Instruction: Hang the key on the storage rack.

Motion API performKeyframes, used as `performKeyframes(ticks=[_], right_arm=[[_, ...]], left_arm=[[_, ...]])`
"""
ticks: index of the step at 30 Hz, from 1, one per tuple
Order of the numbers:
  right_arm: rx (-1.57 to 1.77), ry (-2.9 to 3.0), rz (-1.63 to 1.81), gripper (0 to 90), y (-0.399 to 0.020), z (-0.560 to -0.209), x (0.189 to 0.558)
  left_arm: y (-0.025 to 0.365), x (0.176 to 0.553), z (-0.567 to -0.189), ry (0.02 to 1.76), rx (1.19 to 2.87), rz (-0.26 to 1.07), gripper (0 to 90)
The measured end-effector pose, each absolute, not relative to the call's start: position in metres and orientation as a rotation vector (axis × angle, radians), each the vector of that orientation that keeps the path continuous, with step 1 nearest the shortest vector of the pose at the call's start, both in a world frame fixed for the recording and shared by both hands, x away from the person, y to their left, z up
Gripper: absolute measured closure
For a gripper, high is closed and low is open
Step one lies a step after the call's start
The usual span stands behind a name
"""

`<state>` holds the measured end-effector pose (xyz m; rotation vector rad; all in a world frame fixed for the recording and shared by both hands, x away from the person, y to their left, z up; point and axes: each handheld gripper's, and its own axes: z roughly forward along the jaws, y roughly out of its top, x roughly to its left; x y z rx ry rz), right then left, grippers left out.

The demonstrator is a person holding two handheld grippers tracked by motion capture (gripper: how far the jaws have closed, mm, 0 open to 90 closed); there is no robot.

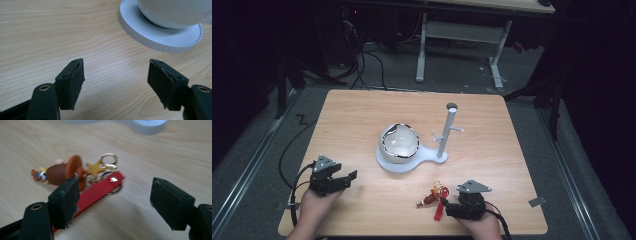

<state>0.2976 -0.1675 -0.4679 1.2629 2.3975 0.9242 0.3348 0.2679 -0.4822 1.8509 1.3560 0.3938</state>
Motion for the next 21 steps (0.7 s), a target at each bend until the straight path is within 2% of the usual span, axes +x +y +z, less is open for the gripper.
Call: performKeyframes(ticks=[4, 8, 10, 11, 12, 13, 17, 21], right_arm=[[1.228, 2.44, 0.886, 25.2, -0.155, -0.475, 0.295], [1.209, 2.442, 0.798, 31.6, -0.154, -0.48, 0.297], [1.234, 2.415, 0.79, 45.9, -0.163, -0.478, 0.298], [1.234, 2.415, 0.79, 45.9, -0.163, -0.478, 0.298], [1.271, 2.405, 0.795, 56.6, -0.172, -0.477, 0.301], [1.271, 2.405, 0.795, 56.6, -0.172, -0.477, 0.301], [1.331, 2.386, 0.793, 70.7, -0.19, -0.475, 0.307], [1.357, 2.376, 0.777, 72.9, -0.201, -0.474, 0.312]], left_arm=[[0.268, 0.334, -0.482, 1.352, 1.851, 0.395, 30.0], [0.272, 0.334, -0.482, 1.361, 1.84, 0.392, 30.1], [0.272, 0.333, -0.482, 1.362, 1.841, 0.391, 30.1], [0.273, 0.333, -0.482, 1.363, 1.841, 0.391, 30.1], [0.273, 0.333, -0.482, 1.363, 1.84, 0.391, 30.1], [0.273, 0.333, -0.482, 1.364, 1.838, 0.391, 30.1], [0.273, 0.333, -0.482, 1.364, 1.837, 0.392, 30.1], [0.274, 0.334, -0.482, 1.366, 1.836, 0.392, 30.1]])
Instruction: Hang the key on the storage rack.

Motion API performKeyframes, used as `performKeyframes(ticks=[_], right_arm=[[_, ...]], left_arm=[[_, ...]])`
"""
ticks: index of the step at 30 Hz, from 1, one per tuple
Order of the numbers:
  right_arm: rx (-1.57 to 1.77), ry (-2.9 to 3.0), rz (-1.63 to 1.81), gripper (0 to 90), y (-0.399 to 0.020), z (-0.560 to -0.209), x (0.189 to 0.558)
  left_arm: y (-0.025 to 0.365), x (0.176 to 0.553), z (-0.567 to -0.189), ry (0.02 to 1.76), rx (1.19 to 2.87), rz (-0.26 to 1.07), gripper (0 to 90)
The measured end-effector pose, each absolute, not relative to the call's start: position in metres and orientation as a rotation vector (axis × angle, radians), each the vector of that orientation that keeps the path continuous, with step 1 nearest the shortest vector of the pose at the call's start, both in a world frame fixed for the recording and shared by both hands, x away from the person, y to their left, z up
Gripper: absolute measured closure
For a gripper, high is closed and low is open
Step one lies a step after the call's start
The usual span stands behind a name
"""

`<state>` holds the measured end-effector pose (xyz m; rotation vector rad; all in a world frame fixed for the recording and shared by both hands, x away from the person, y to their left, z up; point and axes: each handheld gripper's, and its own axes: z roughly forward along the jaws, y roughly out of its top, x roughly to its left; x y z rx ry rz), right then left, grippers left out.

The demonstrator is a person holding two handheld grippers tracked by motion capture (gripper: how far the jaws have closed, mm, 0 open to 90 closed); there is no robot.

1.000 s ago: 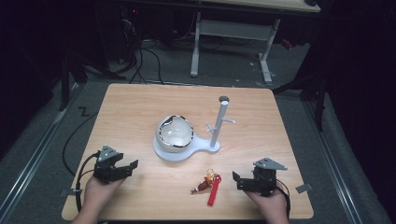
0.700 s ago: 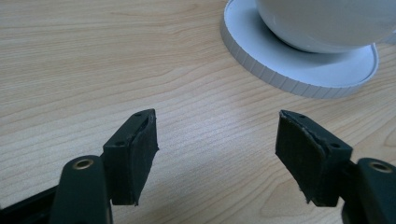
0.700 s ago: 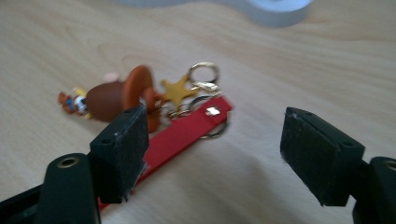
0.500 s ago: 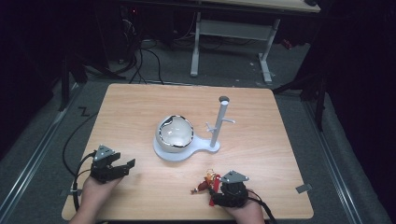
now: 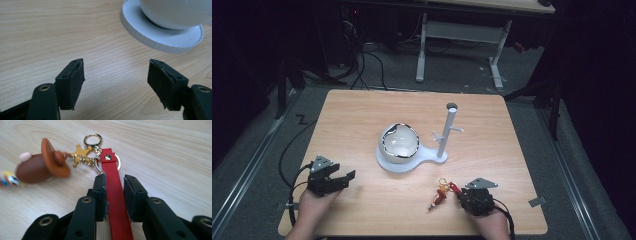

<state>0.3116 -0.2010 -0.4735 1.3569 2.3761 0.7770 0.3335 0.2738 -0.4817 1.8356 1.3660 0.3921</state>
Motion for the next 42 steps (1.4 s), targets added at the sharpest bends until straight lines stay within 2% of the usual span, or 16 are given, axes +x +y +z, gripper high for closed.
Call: performKeyframes(ticks=[11, 17, 19, 20, 22, 23, 26, 31, 36, 42], right_arm=[[1.507, 2.237, 0.744, 71.2, -0.248, -0.473, 0.332], [1.548, 2.18, 0.827, 55.5, -0.26, -0.461, 0.336], [1.535, 2.17, 0.857, 55.4, -0.256, -0.456, 0.334], [1.525, 2.165, 0.879, 56.0, -0.252, -0.453, 0.333], [1.456, 2.177, 0.971, 63.6, -0.227, -0.442, 0.327], [1.456, 2.177, 0.971, 63.6, -0.227, -0.442, 0.327], [1.362, 2.245, 0.975, 70.6, -0.191, -0.442, 0.328], [1.334, 2.336, 0.925, 72.3, -0.174, -0.454, 0.328], [1.352, 2.389, 0.884, 73.0, -0.175, -0.465, 0.321], [1.345, 2.413, 0.849, 73.0, -0.193, -0.459, 0.302]], left_arm=[[0.275, 0.334, -0.481, 1.363, 1.832, 0.39, 30.1], [0.275, 0.334, -0.481, 1.364, 1.835, 0.39, 30.2], [0.275, 0.334, -0.481, 1.365, 1.836, 0.391, 30.2], [0.275, 0.334, -0.481, 1.366, 1.838, 0.392, 30.2], [0.274, 0.333, -0.482, 1.365, 1.84, 0.393, 30.2], [0.274, 0.333, -0.482, 1.365, 1.84, 0.393, 30.1], [0.275, 0.332, -0.482, 1.366, 1.85, 0.389, 30.2], [0.279, 0.33, -0.483, 1.376, 1.838, 0.391, 30.2], [0.282, 0.332, -0.483, 1.386, 1.822, 0.382, 30.2], [0.277, 0.334, -0.482, 1.372, 1.831, 0.38, 30.2]])
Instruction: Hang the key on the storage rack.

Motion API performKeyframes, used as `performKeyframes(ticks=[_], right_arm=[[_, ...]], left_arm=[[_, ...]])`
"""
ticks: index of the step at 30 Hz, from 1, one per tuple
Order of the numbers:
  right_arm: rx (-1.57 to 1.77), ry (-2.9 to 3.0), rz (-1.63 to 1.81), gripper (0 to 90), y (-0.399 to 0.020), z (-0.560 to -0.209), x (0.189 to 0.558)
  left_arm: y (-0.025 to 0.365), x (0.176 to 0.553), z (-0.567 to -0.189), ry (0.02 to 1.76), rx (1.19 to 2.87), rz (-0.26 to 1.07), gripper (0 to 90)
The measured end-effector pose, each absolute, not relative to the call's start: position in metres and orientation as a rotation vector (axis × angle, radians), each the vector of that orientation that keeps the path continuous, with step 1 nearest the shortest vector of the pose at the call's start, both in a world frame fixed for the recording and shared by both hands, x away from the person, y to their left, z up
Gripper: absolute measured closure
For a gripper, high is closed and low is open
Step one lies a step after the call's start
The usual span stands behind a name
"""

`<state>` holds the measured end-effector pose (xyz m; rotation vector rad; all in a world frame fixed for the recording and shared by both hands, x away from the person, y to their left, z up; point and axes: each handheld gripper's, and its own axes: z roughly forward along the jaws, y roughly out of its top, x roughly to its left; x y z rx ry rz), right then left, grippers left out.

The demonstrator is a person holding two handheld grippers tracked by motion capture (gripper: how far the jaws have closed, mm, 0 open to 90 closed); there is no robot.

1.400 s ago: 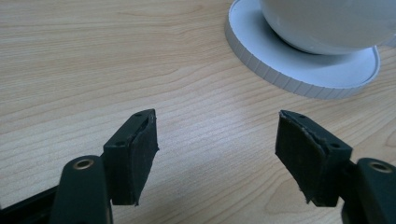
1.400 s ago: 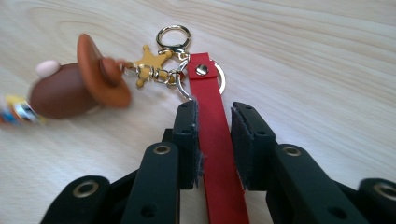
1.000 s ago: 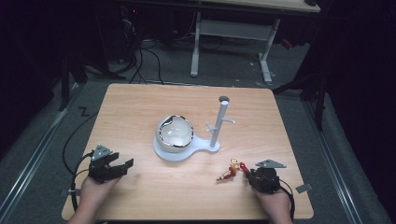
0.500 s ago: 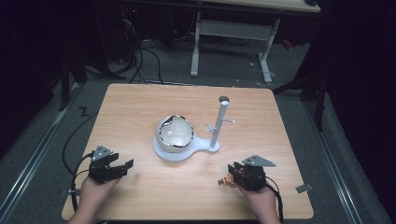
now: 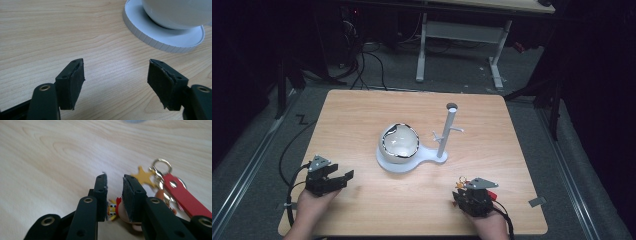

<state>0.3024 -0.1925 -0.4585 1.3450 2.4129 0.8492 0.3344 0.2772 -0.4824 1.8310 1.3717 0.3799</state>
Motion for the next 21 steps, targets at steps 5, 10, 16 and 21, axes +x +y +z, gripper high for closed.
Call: performKeyframes(ticks=[5, 10, 16, 21], right_arm=[[1.358, 2.408, 0.803, 72.8, -0.216, -0.453, 0.29], [1.354, 2.403, 0.746, 70.4, -0.231, -0.447, 0.282], [1.381, 2.445, 0.71, 70.7, -0.237, -0.446, 0.274], [1.445, 2.419, 0.635, 69.5, -0.247, -0.453, 0.278]], left_arm=[[0.274, 0.337, -0.483, 1.366, 1.842, 0.376, 30.2], [0.274, 0.336, -0.483, 1.37, 1.834, 0.377, 30.2], [0.274, 0.336, -0.483, 1.374, 1.833, 0.379, 30.2], [0.275, 0.335, -0.482, 1.368, 1.832, 0.379, 30.3]])
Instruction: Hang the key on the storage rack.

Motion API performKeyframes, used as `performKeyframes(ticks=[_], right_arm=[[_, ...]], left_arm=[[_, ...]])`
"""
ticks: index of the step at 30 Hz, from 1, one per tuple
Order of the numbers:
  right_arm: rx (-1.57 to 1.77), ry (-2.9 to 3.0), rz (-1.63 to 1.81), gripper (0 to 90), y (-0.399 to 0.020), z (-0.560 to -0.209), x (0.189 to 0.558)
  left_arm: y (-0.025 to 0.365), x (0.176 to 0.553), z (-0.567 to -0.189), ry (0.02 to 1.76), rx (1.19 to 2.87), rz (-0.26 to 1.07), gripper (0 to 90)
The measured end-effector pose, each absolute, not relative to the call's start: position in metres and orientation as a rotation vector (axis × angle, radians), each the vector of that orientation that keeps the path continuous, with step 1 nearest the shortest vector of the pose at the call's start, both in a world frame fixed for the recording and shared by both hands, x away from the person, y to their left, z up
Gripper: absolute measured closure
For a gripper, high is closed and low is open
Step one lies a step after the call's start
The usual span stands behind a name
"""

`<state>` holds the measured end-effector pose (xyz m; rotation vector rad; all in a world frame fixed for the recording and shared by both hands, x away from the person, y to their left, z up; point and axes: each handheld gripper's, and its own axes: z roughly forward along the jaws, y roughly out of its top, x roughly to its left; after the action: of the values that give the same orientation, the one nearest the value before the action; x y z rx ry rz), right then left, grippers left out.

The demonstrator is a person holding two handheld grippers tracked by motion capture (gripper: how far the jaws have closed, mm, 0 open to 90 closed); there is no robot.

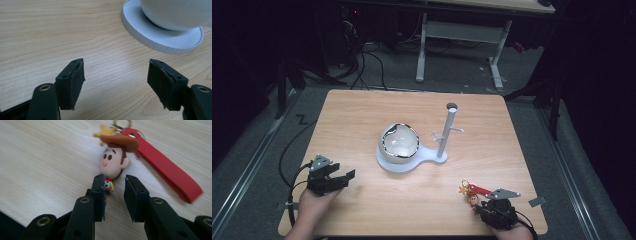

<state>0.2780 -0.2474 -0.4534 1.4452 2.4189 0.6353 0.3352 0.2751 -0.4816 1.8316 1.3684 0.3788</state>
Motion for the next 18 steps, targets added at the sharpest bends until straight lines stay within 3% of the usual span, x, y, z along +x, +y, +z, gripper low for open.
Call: performKeyframes(ticks=[3, 5, 8, 12, 18], right_arm=[[1.467, 2.407, 0.669, 63.9, -0.249, -0.451, 0.28], [1.468, 2.389, 0.697, 54.8, -0.24, -0.449, 0.284], [1.488, 2.387, 0.675, 52.9, -0.232, -0.454, 0.29], [1.515, 2.373, 0.636, 61.8, -0.235, -0.46, 0.295], [1.536, 2.357, 0.598, 65.2, -0.253, -0.456, 0.289]], left_arm=[[0.275, 0.336, -0.482, 1.37, 1.831, 0.379, 30.2], [0.276, 0.336, -0.481, 1.369, 1.826, 0.378, 30.3], [0.276, 0.335, -0.48, 1.364, 1.826, 0.38, 30.3], [0.277, 0.335, -0.481, 1.366, 1.822, 0.379, 30.2], [0.278, 0.334, -0.48, 1.367, 1.819, 0.382, 30.3]])
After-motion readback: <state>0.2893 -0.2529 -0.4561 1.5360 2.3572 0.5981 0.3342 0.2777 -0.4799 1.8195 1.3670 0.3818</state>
